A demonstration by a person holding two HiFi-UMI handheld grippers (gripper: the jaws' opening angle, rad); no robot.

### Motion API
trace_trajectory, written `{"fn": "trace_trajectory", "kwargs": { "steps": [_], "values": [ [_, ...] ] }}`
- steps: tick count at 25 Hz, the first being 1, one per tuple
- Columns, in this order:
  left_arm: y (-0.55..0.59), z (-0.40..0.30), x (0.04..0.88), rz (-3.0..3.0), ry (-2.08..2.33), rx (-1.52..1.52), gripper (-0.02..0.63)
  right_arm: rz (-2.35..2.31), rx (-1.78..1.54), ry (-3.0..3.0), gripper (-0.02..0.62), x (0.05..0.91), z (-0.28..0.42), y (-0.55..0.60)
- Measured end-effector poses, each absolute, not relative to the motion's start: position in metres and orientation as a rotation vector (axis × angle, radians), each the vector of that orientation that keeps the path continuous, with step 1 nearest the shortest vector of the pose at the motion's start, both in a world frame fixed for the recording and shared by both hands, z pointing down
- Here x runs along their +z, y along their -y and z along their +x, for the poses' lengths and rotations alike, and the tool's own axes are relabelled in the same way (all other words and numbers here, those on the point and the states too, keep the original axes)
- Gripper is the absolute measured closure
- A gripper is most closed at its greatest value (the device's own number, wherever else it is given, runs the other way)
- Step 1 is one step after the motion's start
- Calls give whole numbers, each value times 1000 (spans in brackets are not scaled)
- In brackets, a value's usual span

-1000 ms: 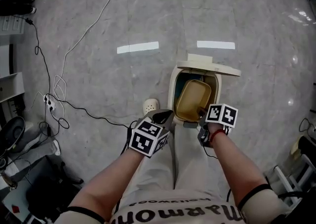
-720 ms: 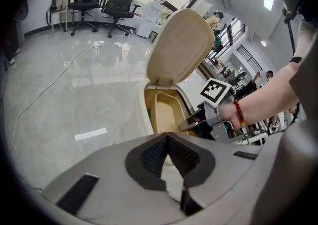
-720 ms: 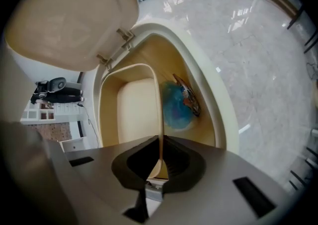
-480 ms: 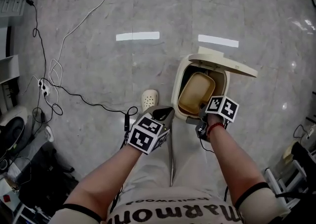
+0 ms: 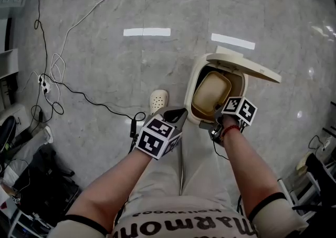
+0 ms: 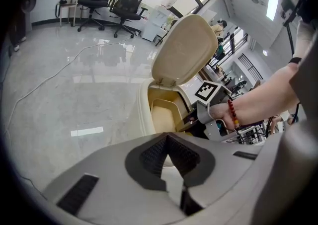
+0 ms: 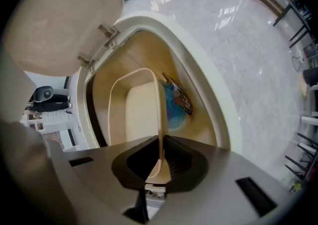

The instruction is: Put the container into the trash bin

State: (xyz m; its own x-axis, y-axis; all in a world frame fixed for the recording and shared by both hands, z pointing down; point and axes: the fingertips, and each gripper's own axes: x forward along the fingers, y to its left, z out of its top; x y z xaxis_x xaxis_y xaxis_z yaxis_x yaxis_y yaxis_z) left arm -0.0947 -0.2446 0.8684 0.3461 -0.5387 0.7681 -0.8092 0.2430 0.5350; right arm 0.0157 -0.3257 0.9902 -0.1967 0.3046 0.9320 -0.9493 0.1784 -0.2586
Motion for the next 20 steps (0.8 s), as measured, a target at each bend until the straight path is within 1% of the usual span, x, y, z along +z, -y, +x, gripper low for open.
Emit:
{"fn": "trace_trajectory", "kwargs": {
  "steps": [6, 11, 20],
  "values": [
    [240, -95, 872, 1412, 1314, 288, 609, 729, 1342, 1254, 578, 993, 11, 328],
    [238, -93, 870, 1413, 1309, 279, 609, 727, 1378, 1272, 532, 994, 5, 329],
    [235, -96, 866, 1410, 1333, 283, 609, 713, 1357, 1282, 531, 990, 9, 328]
  ]
}}
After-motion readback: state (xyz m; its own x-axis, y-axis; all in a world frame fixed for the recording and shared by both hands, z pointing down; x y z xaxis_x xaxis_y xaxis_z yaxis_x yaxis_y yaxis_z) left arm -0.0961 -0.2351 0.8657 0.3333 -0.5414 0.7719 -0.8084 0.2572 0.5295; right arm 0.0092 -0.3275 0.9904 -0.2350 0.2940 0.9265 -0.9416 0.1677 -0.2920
